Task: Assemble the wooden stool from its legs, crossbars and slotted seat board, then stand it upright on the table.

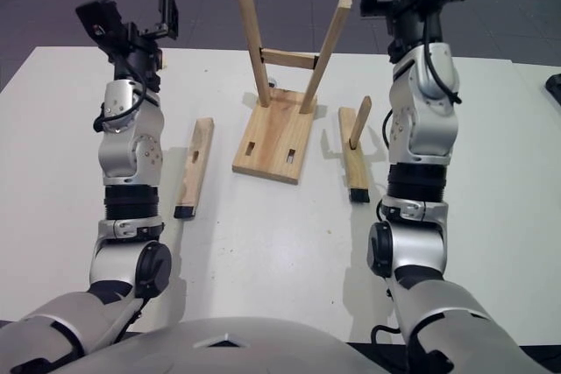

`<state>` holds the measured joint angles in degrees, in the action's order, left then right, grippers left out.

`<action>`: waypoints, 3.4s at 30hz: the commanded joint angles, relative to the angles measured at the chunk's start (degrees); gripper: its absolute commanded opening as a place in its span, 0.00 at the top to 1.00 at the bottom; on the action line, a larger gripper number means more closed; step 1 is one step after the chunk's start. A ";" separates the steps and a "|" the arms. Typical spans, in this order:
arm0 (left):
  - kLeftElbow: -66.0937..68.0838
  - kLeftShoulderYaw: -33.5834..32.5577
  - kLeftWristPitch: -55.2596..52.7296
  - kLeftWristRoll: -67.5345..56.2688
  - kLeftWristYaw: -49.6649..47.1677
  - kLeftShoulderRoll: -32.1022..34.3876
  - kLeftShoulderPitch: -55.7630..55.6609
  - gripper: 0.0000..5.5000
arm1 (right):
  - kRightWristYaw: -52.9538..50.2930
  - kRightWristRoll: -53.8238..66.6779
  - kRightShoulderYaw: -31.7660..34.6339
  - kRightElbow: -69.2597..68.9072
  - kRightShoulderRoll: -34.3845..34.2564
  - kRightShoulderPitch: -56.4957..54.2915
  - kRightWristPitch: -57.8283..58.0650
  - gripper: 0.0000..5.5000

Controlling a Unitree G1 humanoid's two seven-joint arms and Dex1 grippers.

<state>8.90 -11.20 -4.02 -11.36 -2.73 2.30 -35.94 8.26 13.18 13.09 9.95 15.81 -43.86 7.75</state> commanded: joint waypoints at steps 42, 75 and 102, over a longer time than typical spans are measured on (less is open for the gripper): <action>-2.48 -1.75 -1.14 0.60 -1.81 1.88 4.77 0.02 | -5.05 -5.09 -8.24 -36.89 -5.66 45.06 17.44 0.02; -7.48 -1.80 -18.00 0.90 -9.65 -1.16 7.11 0.02 | 3.37 -1.07 -9.49 -30.43 7.97 32.59 62.83 0.63; -7.93 -0.15 -19.21 1.90 -10.30 -2.29 10.71 0.02 | 6.40 -0.51 -10.18 -30.85 11.98 33.56 61.55 0.67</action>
<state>1.63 -11.68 -22.52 -10.20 -12.68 0.47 -26.02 14.38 12.67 3.27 -19.83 26.86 -10.69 67.96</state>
